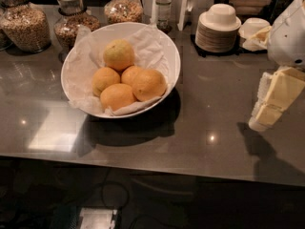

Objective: Pick orange from white bowl

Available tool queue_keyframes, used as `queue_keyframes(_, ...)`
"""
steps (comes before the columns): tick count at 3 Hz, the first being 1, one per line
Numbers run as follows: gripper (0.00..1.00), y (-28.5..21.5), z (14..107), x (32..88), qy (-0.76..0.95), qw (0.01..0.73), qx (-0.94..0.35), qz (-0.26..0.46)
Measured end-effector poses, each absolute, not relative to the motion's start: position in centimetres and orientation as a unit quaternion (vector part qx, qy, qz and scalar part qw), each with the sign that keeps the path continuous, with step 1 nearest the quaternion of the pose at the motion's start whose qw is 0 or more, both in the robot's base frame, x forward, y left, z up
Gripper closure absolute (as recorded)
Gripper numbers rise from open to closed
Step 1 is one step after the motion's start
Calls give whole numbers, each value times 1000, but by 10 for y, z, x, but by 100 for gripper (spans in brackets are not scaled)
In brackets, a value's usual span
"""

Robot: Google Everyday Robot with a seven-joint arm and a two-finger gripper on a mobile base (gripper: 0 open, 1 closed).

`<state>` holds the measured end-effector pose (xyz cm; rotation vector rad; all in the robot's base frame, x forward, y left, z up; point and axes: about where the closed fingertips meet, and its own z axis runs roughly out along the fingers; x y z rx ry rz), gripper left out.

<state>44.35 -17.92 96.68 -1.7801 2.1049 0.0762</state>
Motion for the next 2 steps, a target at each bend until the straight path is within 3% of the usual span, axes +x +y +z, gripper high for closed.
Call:
queue_keyframes(1, 0, -169, 965, 445, 740, 198, -641, 43)
queue_keyframes(2, 0, -85, 994, 463, 693, 244, -675, 62)
